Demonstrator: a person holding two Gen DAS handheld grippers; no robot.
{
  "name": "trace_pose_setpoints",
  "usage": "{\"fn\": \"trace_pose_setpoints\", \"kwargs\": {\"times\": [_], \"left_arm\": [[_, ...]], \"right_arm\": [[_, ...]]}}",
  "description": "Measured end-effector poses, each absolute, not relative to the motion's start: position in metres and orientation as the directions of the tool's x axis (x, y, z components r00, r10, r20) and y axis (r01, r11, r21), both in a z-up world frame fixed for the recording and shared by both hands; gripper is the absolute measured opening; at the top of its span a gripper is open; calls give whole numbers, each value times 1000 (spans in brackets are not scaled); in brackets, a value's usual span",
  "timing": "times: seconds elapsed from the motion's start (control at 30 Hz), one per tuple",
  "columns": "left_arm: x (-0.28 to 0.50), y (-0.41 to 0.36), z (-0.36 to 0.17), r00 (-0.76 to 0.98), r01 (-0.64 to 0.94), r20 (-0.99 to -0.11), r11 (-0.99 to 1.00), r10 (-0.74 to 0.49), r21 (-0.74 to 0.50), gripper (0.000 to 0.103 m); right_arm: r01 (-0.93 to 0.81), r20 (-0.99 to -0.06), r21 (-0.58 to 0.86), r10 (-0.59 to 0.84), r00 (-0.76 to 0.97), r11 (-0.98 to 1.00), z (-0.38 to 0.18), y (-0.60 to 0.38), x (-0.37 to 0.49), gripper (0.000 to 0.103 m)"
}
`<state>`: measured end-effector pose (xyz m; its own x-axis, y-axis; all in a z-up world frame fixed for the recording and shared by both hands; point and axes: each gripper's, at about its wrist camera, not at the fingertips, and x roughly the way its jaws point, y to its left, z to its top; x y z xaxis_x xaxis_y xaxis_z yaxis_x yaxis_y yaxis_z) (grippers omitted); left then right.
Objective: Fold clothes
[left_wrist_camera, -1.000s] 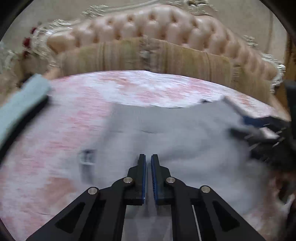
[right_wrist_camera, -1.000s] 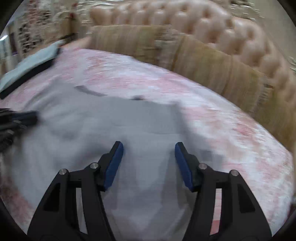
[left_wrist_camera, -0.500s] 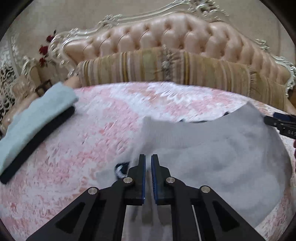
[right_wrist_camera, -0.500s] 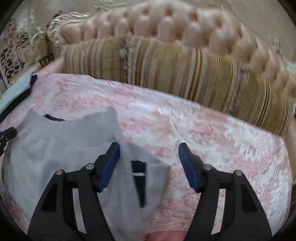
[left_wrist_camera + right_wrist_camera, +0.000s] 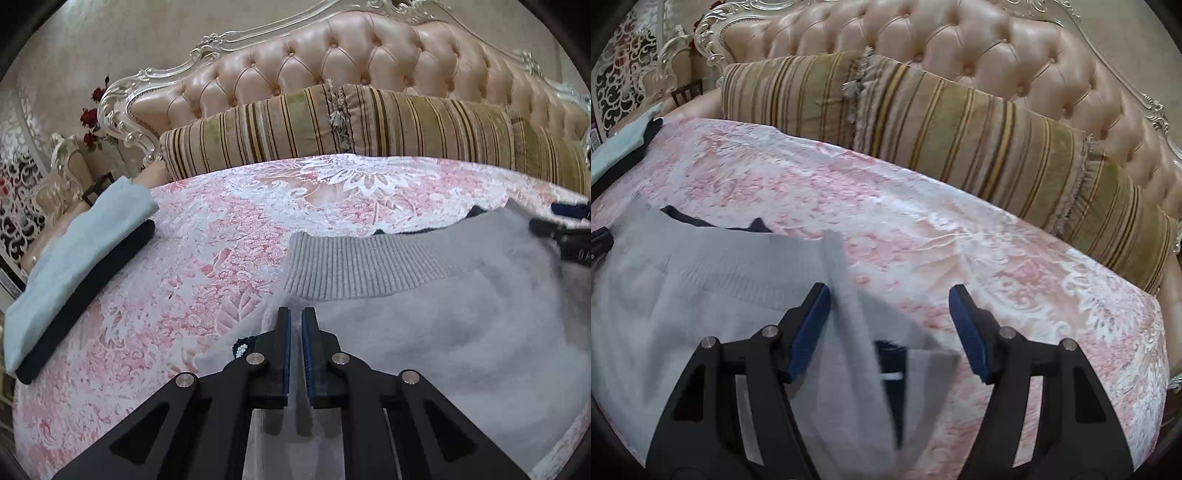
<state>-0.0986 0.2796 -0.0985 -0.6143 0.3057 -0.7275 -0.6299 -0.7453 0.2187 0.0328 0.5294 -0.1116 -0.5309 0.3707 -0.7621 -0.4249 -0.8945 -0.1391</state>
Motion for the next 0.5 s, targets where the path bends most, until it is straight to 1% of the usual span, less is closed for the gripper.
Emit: {"fn": "trace_pose_setpoints", "kwargs": {"times": [0.13,0.27,0.37,0.43,0.5], "left_arm": [[-99,281,-100,-627,-624,-721,-743,293,241,9],[-97,281,-99,-656,-606,-705,-745,269,279,9],[-98,279,-97,-692,-569,-683,-760,235,315,9],[-101,276,-95,-700,-553,-679,-769,221,320,9],[-102,273,-92,-700,-549,-679,-776,222,312,9]], "right_arm": [[-436,-768,-134,372,-521,-890,-111,536,34,71],[-451,-747,-140,393,-536,-881,-102,538,37,71],[-487,-699,-194,468,-541,-852,-84,535,44,72],[-527,-662,-248,539,-520,-813,-76,536,49,76],[-549,-664,-229,541,-516,-804,-73,544,53,77]]}}
